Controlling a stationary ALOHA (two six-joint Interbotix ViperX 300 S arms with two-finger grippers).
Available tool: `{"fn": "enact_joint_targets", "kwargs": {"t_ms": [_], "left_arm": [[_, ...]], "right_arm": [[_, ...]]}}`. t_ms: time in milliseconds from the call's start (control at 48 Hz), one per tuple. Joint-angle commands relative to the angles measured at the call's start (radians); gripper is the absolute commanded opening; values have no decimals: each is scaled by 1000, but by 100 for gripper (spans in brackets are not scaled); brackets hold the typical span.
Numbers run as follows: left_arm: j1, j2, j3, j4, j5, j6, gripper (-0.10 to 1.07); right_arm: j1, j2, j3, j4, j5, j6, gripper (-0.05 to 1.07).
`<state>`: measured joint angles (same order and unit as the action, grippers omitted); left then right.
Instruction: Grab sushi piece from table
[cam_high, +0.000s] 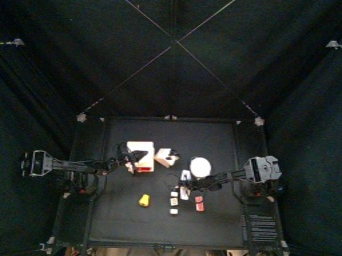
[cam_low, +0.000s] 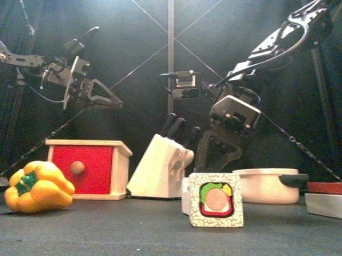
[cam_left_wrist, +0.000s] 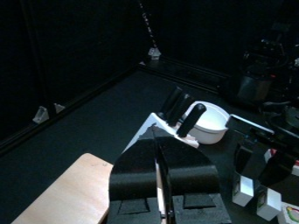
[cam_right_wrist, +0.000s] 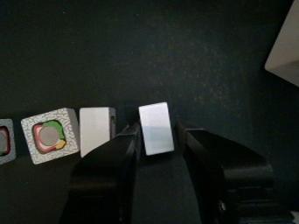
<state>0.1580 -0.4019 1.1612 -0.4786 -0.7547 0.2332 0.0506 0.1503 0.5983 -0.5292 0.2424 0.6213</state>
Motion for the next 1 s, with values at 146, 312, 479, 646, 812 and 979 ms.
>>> {"fn": "enact_joint_targets", "kwargs": {"t_ms": [146, 312, 479, 646, 812, 979], "left_arm": [[2, -3, -9, 5, -3, 2, 22], [2, -3, -9, 5, -3, 2, 22], [2, -3, -9, 5, -3, 2, 22], [2, -3, -9, 5, -5, 2, 22], [2, -3, -9, 5, -3, 2, 22], [2, -3, -9, 5, -3, 2, 22]], "right_arm": [[-5, -20, -20, -2, -2, -2, 74], [-8, -20, -20, -3, -2, -2, 74], [-11, -20, -15, -3, -5, -2, 65], [-12, -23, -15, -5, -5, 3, 56], [-12, -54, -9, 2, -3, 6, 56], [-12, -86, 3, 15, -9, 6, 56]]}}
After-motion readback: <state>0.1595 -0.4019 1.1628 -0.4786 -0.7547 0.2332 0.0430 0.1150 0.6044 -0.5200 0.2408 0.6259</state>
